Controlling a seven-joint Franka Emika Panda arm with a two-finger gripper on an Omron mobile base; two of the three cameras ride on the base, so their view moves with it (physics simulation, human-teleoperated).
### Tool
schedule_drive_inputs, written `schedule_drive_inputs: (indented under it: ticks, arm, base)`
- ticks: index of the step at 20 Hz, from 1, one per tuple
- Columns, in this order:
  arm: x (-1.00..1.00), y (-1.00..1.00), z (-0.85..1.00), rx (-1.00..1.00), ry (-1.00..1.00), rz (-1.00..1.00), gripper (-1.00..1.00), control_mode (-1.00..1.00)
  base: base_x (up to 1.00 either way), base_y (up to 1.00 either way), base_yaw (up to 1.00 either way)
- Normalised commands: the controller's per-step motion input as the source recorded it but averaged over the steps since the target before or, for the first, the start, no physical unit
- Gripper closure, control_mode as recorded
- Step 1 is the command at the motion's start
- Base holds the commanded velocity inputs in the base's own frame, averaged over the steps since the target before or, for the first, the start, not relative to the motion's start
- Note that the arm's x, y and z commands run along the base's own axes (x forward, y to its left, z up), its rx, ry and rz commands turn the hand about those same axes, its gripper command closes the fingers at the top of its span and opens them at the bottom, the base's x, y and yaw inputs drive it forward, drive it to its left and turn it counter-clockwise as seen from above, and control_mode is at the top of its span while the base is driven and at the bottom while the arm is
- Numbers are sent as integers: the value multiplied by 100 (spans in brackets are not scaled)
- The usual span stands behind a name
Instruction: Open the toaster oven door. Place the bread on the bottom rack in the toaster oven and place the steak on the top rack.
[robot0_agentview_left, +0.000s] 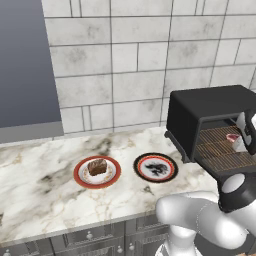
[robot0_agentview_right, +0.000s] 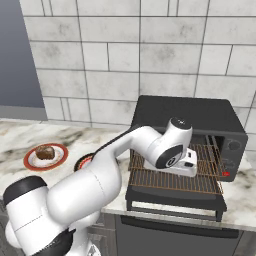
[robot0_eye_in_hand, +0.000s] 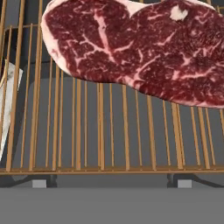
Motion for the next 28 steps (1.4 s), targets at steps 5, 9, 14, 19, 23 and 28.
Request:
schedule_drive_inputs:
  ticks: [5, 9, 14, 19, 23, 28]
  arm:
    - [26, 1, 0, 0, -7, 1, -100, -100]
    - [36, 10, 0, 0, -11, 0, -100, -100]
    - [38, 12, 0, 0, -11, 0, -100, -100]
    - [42, 10, 0, 0, -9, 0, -100, -100]
    - [50, 3, 1, 3, -7, 0, -100, -100]
    - [47, 0, 9, 4, -5, 3, -100, -100]
  base:
    - [0, 0, 0]
    - [0, 0, 0]
    - [0, 0, 0]
    - [0, 0, 0]
    - [0, 0, 0]
    - [0, 0, 0]
